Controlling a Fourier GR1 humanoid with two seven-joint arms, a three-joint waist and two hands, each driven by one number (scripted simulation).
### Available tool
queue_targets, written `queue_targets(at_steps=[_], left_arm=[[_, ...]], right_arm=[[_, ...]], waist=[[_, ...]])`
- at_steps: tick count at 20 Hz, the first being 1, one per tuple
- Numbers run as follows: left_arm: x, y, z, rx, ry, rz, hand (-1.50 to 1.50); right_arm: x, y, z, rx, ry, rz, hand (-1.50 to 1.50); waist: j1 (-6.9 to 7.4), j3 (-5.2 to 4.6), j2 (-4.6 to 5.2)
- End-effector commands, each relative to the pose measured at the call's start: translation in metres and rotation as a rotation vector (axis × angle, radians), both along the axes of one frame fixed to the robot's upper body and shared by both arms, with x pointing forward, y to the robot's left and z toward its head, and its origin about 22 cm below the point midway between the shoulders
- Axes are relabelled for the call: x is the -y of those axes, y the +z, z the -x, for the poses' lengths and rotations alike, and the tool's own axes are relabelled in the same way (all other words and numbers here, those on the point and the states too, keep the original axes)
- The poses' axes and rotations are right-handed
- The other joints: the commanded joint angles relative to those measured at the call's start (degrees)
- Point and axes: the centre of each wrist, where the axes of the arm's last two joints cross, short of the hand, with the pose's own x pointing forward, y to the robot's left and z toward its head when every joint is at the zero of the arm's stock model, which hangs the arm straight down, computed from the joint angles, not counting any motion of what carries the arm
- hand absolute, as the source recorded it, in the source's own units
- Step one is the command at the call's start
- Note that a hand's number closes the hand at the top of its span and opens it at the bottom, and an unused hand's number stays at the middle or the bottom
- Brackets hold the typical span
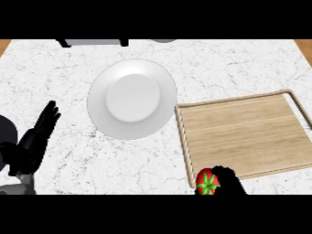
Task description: Pick the tomato from the tray and place it in the plate
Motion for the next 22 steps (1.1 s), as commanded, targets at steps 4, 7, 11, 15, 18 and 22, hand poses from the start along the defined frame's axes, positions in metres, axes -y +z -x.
queue_targets(at_steps=[4, 7, 11, 15, 18, 22], left_arm=[[0.005, -0.005, 0.000, 0.026, -0.002, -0.005, 0.00], [0.016, -0.004, 0.003, -0.010, -0.019, 0.006, 0.00], [0.014, 0.007, -0.014, 0.015, -0.017, 0.012, 0.00], [0.011, 0.008, -0.015, 0.017, -0.045, 0.013, 0.00], [0.012, 0.005, -0.011, 0.015, -0.050, -0.001, 0.00], [0.027, 0.005, -0.018, 0.027, -0.065, 0.009, 0.00]], right_arm=[[-0.028, 0.048, 0.028, 0.158, -0.138, 0.024, 1.50], [-0.028, 0.055, 0.018, 0.265, -0.142, 0.100, 1.50], [-0.031, 0.065, 0.018, 0.309, -0.084, 0.135, 1.50], [-0.030, 0.072, 0.007, 0.346, -0.056, 0.135, 1.50], [-0.031, 0.073, -0.001, 0.328, -0.050, 0.135, 1.50], [-0.034, 0.079, -0.014, 0.323, -0.022, 0.115, 1.50]], waist=[[0.66, 0.11, 0.36], [1.20, 0.17, 0.16], [1.06, 0.17, 0.43], [1.92, 0.20, 0.73], [3.00, 0.23, 0.97], [3.56, 0.22, 1.43]])
